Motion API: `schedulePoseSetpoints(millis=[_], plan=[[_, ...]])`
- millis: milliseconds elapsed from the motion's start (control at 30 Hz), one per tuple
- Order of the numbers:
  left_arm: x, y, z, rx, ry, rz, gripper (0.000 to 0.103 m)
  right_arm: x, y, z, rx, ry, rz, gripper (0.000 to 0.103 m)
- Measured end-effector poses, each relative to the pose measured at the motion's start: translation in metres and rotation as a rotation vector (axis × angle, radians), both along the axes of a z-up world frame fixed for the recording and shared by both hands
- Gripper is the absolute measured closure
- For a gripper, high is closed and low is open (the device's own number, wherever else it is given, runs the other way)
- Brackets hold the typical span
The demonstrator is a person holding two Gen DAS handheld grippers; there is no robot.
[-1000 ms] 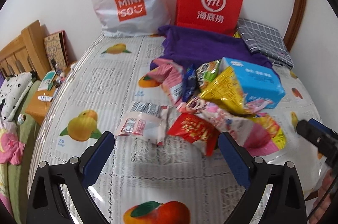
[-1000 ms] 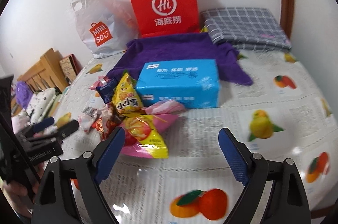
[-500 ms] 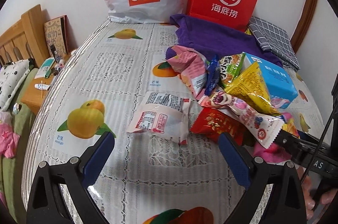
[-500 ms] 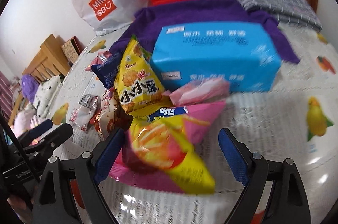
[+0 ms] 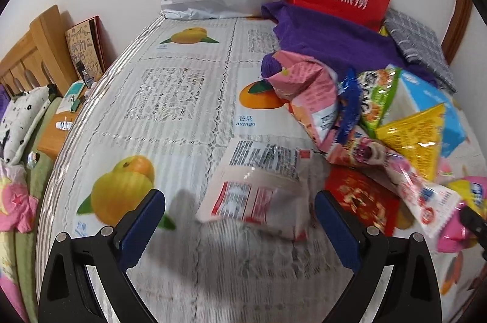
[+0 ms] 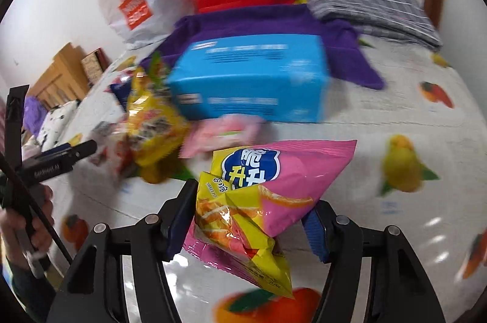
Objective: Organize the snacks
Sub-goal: 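Grasp the white snack packet with the left tool while the right tool grasps the pink-yellow chip bag, then lift both held packets and carry them toward the purple towel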
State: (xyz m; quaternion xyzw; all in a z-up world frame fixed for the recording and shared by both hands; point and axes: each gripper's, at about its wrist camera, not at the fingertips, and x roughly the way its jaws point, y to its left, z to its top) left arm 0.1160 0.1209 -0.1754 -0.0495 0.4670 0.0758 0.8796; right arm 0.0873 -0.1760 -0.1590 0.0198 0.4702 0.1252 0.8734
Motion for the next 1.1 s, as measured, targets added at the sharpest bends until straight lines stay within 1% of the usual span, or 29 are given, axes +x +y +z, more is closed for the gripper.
schedulePoseSetpoints(millis=[67,100,133,200,233,267,333,367,433,600,800,1000,1100], plan=[[0.007,-0.005,-0.007,0.031,0.020,-0.005,0.005,-0.001,-0.009,-0.002,0.006,0.016,0.000,0.034],[0.008,-0.007,-0.008,0.041,0.014,-0.008,0.005,-0.002,-0.013,-0.002,0.005,0.019,-0.005,0.031],[0.008,-0.007,-0.008,0.039,0.004,-0.011,0.006,-0.005,-0.015,-0.001,-0.001,0.018,-0.008,0.028],[0.007,-0.008,-0.007,0.033,-0.003,-0.019,0.009,-0.008,-0.014,-0.002,-0.023,0.017,0.007,0.027],[0.006,-0.008,-0.006,0.032,-0.010,-0.027,0.016,-0.009,-0.013,-0.003,-0.034,0.018,0.018,0.027],[0.004,-0.010,-0.005,0.036,-0.022,-0.039,0.027,-0.011,-0.012,-0.005,-0.039,0.018,0.026,0.027],[0.002,-0.014,-0.003,0.042,-0.033,-0.066,0.039,-0.010,-0.010,-0.009,-0.035,0.013,0.032,0.027],[0.001,-0.016,-0.002,0.051,-0.034,-0.076,0.041,-0.009,-0.010,-0.011,-0.023,0.016,0.031,0.028],[-0.001,-0.018,-0.001,0.054,-0.034,-0.088,0.046,-0.008,-0.010,-0.012,0.000,0.015,0.027,0.039],[-0.010,-0.014,0.002,0.054,-0.024,-0.070,0.048,-0.010,-0.007,-0.007,-0.009,-0.004,0.021,0.043],[-0.023,-0.009,0.011,-0.008,-0.032,-0.057,0.048,-0.016,-0.011,0.000,-0.004,-0.013,0.003,0.046],[-0.034,-0.014,0.021,-0.040,-0.043,-0.060,0.048,-0.024,-0.014,0.006,-0.010,-0.032,-0.010,0.047],[-0.038,-0.019,0.026,-0.042,-0.046,-0.067,0.048,-0.028,-0.017,0.009,0.006,-0.036,-0.019,0.047]])
